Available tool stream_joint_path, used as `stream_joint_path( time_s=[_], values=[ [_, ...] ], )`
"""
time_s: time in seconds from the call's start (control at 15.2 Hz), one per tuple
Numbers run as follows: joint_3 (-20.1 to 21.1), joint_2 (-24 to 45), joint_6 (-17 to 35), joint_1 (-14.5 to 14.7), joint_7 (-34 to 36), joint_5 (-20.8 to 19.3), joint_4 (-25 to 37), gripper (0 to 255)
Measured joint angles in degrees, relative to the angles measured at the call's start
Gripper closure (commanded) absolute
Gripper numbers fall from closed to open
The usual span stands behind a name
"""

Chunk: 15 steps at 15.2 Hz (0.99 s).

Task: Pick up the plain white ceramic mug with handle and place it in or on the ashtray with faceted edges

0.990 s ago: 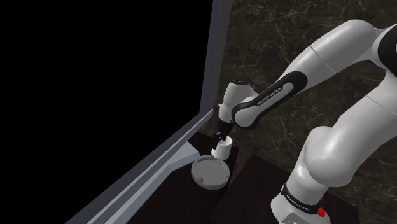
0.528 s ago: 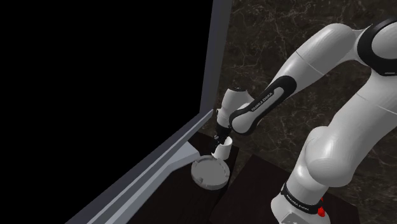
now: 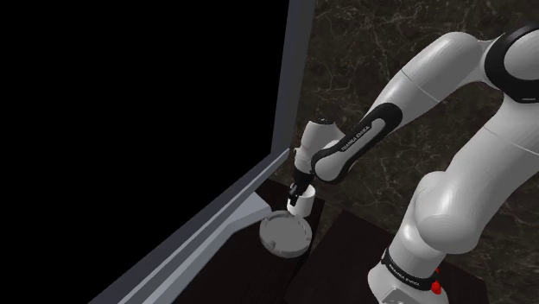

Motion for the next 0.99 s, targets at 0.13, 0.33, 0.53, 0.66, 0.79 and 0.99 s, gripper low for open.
stream_joint_path(
  time_s=[0.13, 0.33, 0.53, 0.66, 0.79, 0.99],
  values=[
    [0.0, 0.0, 0.0, 0.0, 0.0, 0.0, 0.0, 255],
    [0.0, 0.0, 0.0, 0.0, 0.0, 0.0, 0.0, 255],
    [0.0, -0.6, -0.6, 0.0, 0.0, 0.0, 0.0, 255],
    [0.1, -2.1, -2.3, 0.0, 0.0, 0.0, 0.2, 255],
    [0.2, -4.0, -4.5, 0.0, 0.0, 0.0, 0.5, 255],
    [0.2, -6.5, -7.6, -0.1, -0.2, 0.1, 1.1, 255]
  ],
)
